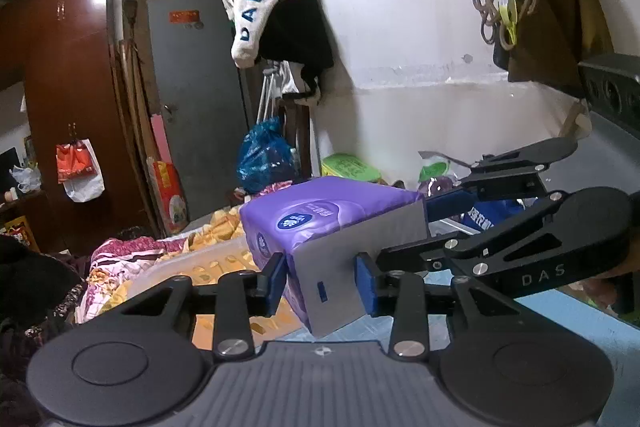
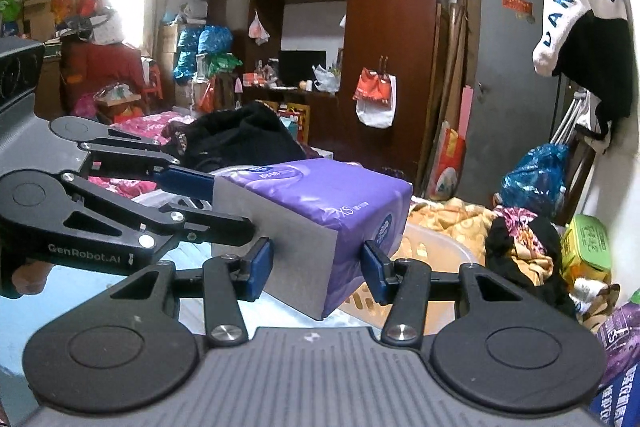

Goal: Organize objects
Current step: 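Lift the tissue pack with both grippers, lower it into the basket, open, then close both grippers on opposite sides of the white plush toy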

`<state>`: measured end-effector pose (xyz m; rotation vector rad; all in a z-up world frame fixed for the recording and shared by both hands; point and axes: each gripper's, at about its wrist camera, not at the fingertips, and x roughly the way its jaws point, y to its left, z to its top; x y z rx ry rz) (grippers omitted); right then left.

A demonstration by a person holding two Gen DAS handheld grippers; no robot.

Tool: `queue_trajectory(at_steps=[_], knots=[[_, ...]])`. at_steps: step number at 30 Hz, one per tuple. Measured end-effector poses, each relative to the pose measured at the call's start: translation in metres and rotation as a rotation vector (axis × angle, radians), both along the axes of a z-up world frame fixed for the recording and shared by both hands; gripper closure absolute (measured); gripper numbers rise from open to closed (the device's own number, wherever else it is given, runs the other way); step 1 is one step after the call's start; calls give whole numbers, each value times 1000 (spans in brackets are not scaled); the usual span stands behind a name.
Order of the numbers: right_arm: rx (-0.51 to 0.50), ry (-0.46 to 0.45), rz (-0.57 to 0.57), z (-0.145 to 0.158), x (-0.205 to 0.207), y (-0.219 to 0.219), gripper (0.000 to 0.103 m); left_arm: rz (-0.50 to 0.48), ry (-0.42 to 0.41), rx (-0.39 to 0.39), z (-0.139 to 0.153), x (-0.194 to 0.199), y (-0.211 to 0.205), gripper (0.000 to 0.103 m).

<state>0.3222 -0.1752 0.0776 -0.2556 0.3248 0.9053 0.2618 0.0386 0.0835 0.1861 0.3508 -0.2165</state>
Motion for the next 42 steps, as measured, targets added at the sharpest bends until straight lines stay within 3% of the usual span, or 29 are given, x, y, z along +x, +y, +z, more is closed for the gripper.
queue_trajectory(at_steps=[6, 11, 12, 13, 14, 15, 17, 20, 26, 29, 33, 38, 42], knots=[[-68, 14, -3, -5, 9, 15, 50, 21, 33, 22, -8, 9, -1, 58], [-53, 23, -10, -4, 10, 13, 47, 26, 33, 14, -12, 10, 4, 57], [-37, 1, -22, -2, 7, 9, 37, 35, 21, 11, -11, 9, 4, 53], [-15, -21, -42, 2, 2, 4, 14, 57, 2, 9, -9, 5, 5, 46], [13, -43, -68, 5, -3, -2, 4, 81, -30, 4, -7, -2, 9, 27], [47, -70, -89, 9, -12, -12, 0, 100, -62, -2, -6, -8, 14, 11], [93, -73, -90, 12, -29, -33, 0, 128, -118, -34, -5, -32, 25, 4], [152, 19, -107, 3, -55, -63, 0, 115, -124, -107, -12, -73, 41, 0], [200, 154, -66, -59, -110, -94, 0, 131, -138, -212, -53, -167, 55, 0], [220, 156, -3, -74, -131, -87, 0, 101, -157, -237, -72, -193, 52, 0], [173, 63, 24, -70, -141, -59, 4, 105, -131, -145, -88, -194, 42, 9], [151, 61, 57, -73, -148, -43, 18, 72, -86, -184, -99, -184, 52, 16], [115, 39, 65, -81, -156, -36, 28, 52, -71, -154, -108, -187, 51, 23]])
